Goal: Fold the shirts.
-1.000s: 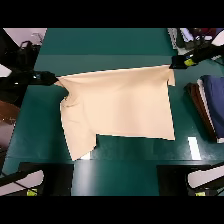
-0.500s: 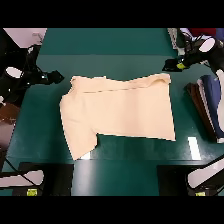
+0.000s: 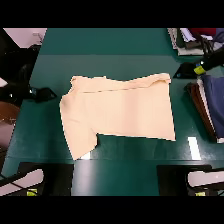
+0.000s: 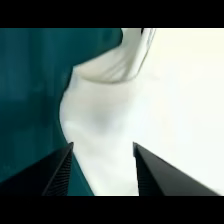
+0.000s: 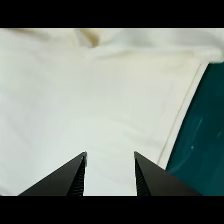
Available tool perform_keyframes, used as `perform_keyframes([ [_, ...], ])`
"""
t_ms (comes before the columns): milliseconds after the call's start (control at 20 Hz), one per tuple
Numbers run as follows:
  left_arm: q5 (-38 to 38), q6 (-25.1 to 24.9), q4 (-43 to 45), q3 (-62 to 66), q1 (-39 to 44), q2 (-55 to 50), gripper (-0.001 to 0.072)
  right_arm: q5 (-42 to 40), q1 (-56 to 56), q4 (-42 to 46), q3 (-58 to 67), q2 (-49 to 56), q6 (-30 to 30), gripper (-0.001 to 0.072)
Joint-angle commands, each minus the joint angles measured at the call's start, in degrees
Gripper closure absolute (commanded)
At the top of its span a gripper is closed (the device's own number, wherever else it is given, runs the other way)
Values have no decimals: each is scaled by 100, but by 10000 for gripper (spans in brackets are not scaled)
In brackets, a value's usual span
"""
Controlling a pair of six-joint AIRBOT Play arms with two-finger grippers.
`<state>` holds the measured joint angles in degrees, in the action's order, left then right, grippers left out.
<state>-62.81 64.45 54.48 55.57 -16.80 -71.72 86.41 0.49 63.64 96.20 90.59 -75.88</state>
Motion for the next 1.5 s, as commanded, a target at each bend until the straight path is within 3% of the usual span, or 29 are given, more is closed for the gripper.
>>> perform_keyframes([
  [0,-208,26,-232,-1093,-79,310,251,96,-254,-564,-1482,-951,144,347],
  [50,-210,24,-295,-1325,-81,310,251,52,-262,-557,-1849,-1174,155,344],
  [150,-149,13,-437,-1641,-81,310,251,-55,-361,-564,-2516,-1602,160,218],
  [350,-68,17,-433,-1829,-9,310,252,-330,-566,-557,-3381,-2297,157,212],
  [400,-35,15,-433,-1838,85,310,280,-400,-649,-557,-3574,-2470,157,213],
  [550,-17,9,-431,-1832,431,308,669,-387,-966,-542,-4107,-2894,155,213],
  [800,-319,138,-420,-1515,444,310,684,-186,-2109,-492,-5418,-3344,164,214],
  [1000,-385,136,-479,-1318,444,310,684,-247,-3060,-514,-6299,-3088,424,223],
  [1100,-361,133,-518,-1303,444,310,684,-369,-3178,-525,-6592,-2791,553,277],
  [1450,-282,136,-531,-1248,444,313,684,-890,-3086,-846,-6916,-2245,719,278],
])
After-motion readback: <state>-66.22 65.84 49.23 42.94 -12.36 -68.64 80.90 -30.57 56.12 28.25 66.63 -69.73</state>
